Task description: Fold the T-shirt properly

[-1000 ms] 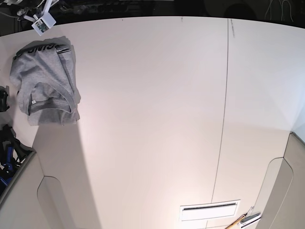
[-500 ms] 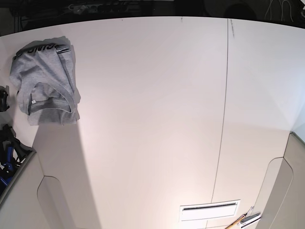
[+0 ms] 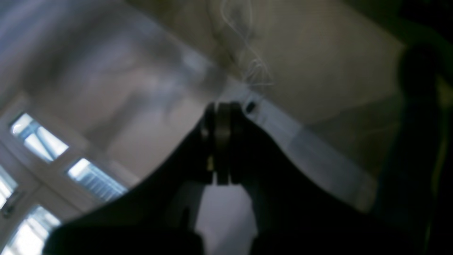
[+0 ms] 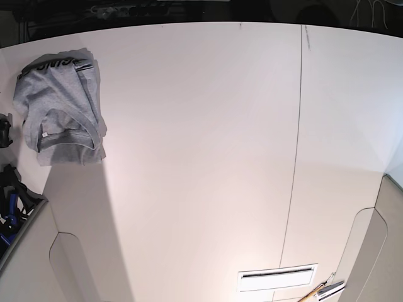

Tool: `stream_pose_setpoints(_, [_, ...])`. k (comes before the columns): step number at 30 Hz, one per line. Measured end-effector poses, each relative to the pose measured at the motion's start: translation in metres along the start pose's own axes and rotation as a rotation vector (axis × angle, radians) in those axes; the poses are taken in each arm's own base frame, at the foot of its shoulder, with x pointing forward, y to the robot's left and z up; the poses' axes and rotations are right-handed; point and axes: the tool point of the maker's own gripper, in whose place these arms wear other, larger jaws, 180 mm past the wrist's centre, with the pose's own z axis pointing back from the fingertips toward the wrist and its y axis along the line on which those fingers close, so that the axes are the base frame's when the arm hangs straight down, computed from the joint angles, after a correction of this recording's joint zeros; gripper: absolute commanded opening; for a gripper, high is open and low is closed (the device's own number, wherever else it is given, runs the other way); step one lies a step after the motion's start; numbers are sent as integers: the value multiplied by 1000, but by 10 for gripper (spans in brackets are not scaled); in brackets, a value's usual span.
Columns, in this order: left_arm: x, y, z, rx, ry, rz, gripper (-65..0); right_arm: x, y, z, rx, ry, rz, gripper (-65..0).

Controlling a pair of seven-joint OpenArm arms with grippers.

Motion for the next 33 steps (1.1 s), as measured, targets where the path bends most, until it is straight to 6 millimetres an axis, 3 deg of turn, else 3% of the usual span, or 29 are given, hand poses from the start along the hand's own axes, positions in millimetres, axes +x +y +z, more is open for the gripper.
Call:
stream_pose_setpoints(6, [79,14,-30,85,-193,-104,-545,23,-29,-40,-20,129,44,-650])
stream_pose_setpoints(10, [110,21,-52,157,-259,-189,-545,46,-48,-64,-93,150,108,-650])
stream_pose_setpoints(12, [126,19,-63,177,-293,-231,-545,73,-51,-73,-123,91,156,-650])
stream_pose_setpoints(15, [148,15,-74,195,-320,-272,-545,122,-50,-79,-153,-73,88,-650])
stream_pose_setpoints(22, [189,14,-97,313,-343,-213,-545,193,-43,-70,-199,-261,37,-650])
stream_pose_setpoints(25, [197,36,-90,450,-363,-140,-545,221,-47,-62,-257,-392,-41,-650])
stream_pose_setpoints(29, [206,73,-62,667,-436,-31,-545,246,-50,-50,-268,-522,-133,-650])
stream_pose_setpoints(33, [207,85,-49,754,-469,8,-581,268,-50,-36,-231,-619,-237,-650])
